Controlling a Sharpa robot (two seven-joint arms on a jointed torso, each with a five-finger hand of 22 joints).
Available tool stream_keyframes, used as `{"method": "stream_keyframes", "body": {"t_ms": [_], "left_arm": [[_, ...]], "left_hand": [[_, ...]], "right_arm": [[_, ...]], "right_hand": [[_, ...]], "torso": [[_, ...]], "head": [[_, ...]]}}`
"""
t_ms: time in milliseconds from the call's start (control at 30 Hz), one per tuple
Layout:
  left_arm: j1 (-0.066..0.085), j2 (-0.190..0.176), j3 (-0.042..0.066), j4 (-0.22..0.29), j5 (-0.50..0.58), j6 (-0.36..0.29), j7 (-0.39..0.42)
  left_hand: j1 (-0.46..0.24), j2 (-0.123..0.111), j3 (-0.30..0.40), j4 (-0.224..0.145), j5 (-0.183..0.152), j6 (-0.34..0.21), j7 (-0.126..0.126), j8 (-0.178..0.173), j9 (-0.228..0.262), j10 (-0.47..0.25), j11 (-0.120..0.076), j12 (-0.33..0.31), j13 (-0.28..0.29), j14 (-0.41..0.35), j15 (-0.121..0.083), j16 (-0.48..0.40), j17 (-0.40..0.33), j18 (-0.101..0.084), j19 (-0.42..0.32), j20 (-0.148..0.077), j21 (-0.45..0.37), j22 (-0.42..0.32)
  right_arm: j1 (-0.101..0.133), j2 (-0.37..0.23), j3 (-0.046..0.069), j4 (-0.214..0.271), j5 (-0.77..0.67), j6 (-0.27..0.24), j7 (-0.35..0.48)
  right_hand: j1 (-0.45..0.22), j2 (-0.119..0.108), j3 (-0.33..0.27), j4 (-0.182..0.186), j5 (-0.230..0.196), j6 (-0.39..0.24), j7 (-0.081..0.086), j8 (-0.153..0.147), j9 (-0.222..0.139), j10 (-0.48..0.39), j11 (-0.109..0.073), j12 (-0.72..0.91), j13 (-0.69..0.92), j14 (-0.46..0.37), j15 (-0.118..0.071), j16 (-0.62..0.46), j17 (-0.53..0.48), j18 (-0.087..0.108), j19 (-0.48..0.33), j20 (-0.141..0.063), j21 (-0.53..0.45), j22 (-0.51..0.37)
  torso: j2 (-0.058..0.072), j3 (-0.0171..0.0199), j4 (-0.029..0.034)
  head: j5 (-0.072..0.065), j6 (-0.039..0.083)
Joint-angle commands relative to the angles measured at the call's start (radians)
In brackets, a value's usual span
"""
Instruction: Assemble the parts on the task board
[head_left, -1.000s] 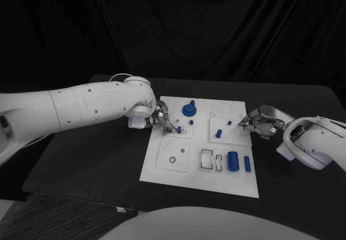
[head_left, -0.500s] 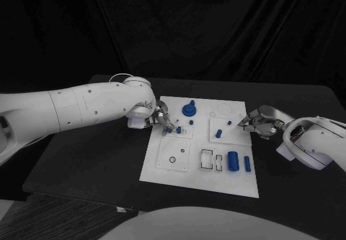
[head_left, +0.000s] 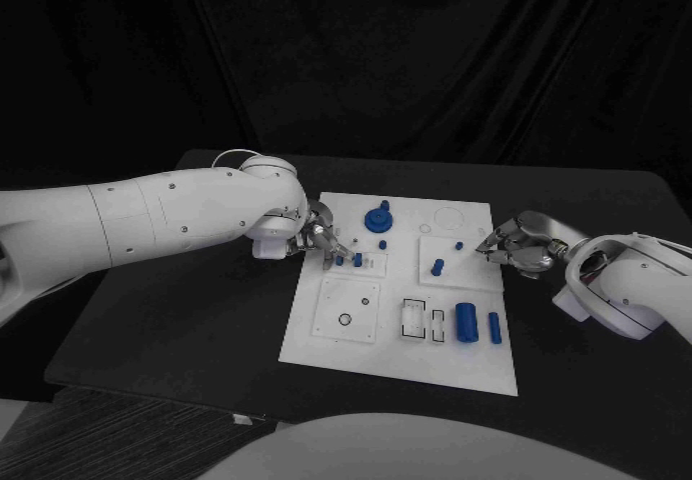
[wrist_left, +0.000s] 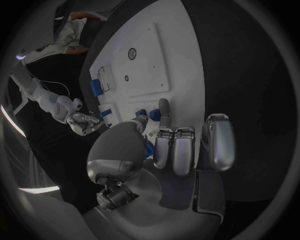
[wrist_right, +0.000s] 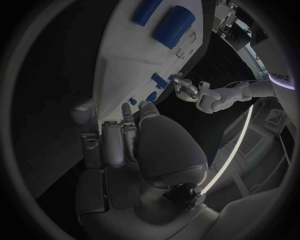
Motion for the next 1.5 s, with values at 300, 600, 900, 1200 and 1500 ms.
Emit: {"method": "stream_keyframes", "body": {"t_ms": [300,600,900,1200,1500], "left_arm": [[-0.002,-0.039,0.0,0.045,-0.008,-0.154,0.067],[0.007,-0.11,0.0,0.116,-0.016,-0.296,0.119],[0.013,-0.206,-0.001,0.228,-0.109,-0.459,0.171],[-0.009,-0.239,-0.001,0.292,-0.194,-0.587,0.217],[-0.032,-0.237,-0.001,0.304,-0.229,-0.606,0.207]], "left_hand": [[-0.05,-0.01,-0.108,0.006,-0.009,-0.023,0.003,-0.008,0.033,0.105,0.001,-0.001,0.255,0.104,0.005,0.01,0.264,-0.015,0.011,0.003,-0.003,0.207],[0.029,0.012,-0.172,0.005,0.113,-0.067,0.004,0.026,0.081,0.105,0.002,-0.001,0.255,0.104,0.006,0.01,0.264,-0.015,0.01,0.003,-0.003,0.207],[0.154,0.016,-0.2,0.004,0.229,-0.196,0.019,0.103,0.166,0.105,0.013,-0.001,0.255,0.104,0.015,0.01,0.264,-0.015,0.007,0.011,-0.002,0.207],[0.223,0.021,-0.198,0.004,0.269,-0.271,0.033,0.111,0.163,0.105,0.025,-0.001,0.255,0.104,0.025,0.01,0.264,-0.016,0.006,0.019,0.002,0.208],[0.228,0.023,-0.206,0.006,0.233,-0.278,0.038,0.115,0.146,0.105,0.03,-0.001,0.255,0.104,0.029,0.01,0.264,-0.017,0.008,0.023,0.01,0.209]], "right_arm": [[-0.003,0.0,0.001,-0.002,-0.005,0.01,-0.017],[-0.003,-0.003,0.001,-0.001,-0.005,0.011,-0.019],[-0.003,-0.01,0.001,0.004,-0.005,0.004,-0.02],[-0.003,-0.021,0.001,0.019,-0.005,-0.032,0.006],[-0.003,-0.035,0.0,0.039,-0.005,-0.108,0.065]], "right_hand": [[0.035,0.001,0.028,-0.001,0.023,-0.006,0.0,0.003,0.0,0.019,-0.02,-0.035,0.035,0.012,-0.012,-0.011,0.077,0.03,-0.008,0.001,-0.019,0.101],[0.035,0.001,0.028,-0.001,0.023,-0.006,0.0,0.003,0.0,0.019,-0.02,-0.035,0.035,0.012,-0.012,-0.011,0.077,0.03,-0.008,0.001,-0.019,0.101],[0.035,0.001,0.029,0.0,0.023,-0.005,0.001,0.003,0.001,0.019,-0.02,-0.035,0.034,0.011,-0.011,-0.012,0.077,0.03,-0.008,0.001,-0.019,0.101],[0.032,-0.002,0.028,0.002,0.022,-0.003,0.001,0.004,0.001,0.023,-0.019,-0.033,0.038,0.013,-0.011,-0.008,0.08,0.028,-0.005,0.001,-0.011,0.103],[-0.016,-0.004,0.019,0.012,0.004,0.014,-0.005,0.011,0.007,0.056,-0.025,-0.012,0.062,0.034,-0.016,0.023,0.108,0.017,0.03,-0.002,0.062,0.122]], "torso": [[0.0,0.0,-0.0002],[-0.001,0.0005,0.0002],[0.0,0.0002,0.0],[0.0,0.0005,0.0],[-0.001,-0.0001,0.0009]], "head": [[-0.003,0.0],[-0.008,0.0],[-0.01,0.0],[-0.008,0.0],[-0.01,0.0]]}}
